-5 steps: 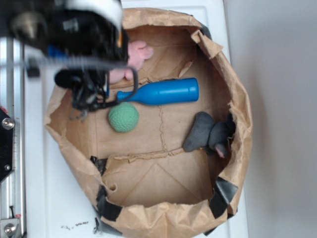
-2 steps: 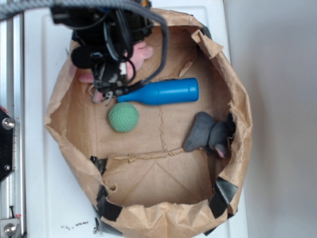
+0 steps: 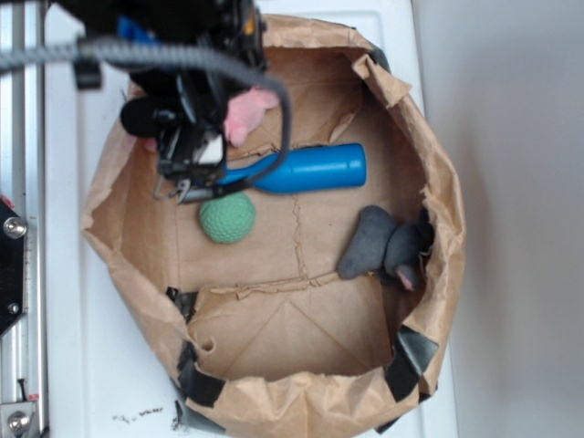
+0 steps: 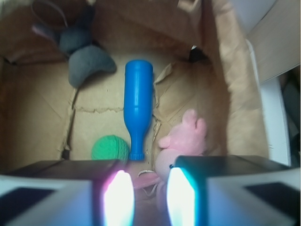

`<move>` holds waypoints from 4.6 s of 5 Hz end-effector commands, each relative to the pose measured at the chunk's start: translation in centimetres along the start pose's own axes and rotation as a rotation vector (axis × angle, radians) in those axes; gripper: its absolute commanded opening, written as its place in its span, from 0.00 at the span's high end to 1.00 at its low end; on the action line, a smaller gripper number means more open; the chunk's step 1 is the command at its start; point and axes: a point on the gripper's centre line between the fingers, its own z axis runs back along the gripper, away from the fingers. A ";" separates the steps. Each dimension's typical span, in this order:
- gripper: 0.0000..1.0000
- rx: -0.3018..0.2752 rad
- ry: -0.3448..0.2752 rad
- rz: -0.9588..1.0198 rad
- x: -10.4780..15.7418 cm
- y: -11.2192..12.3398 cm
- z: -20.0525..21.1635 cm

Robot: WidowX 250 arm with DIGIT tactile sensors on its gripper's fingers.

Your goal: Grab the pink bunny.

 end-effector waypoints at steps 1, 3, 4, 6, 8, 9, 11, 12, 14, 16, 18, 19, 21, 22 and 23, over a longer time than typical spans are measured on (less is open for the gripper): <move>0.00 0.036 0.013 -0.062 -2.4 0.6 -2.6; 0.00 0.131 0.037 -0.090 -3.1 0.1 -6.5; 0.00 0.169 0.046 -0.095 -2.8 0.1 -8.2; 0.00 0.223 -0.001 -0.115 -1.8 -0.1 -8.9; 1.00 0.230 -0.049 -0.082 -1.7 -0.3 -7.8; 1.00 0.227 -0.059 -0.073 -1.6 -0.3 -7.2; 1.00 0.231 -0.071 -0.063 -1.6 -0.1 -6.8; 1.00 0.226 -0.075 -0.060 -1.7 -0.1 -6.6; 0.00 0.123 -0.017 -0.043 -1.2 1.7 -5.4; 0.00 0.038 0.004 0.094 -0.6 5.8 -2.8; 0.00 0.170 0.012 0.207 1.3 7.4 -5.9; 0.00 0.201 -0.041 0.271 2.3 7.4 -6.3; 0.00 0.184 -0.094 0.454 2.0 6.3 -8.5; 0.00 0.184 -0.075 0.383 0.7 4.3 -10.3; 0.00 0.215 -0.050 0.299 -1.1 2.3 -11.6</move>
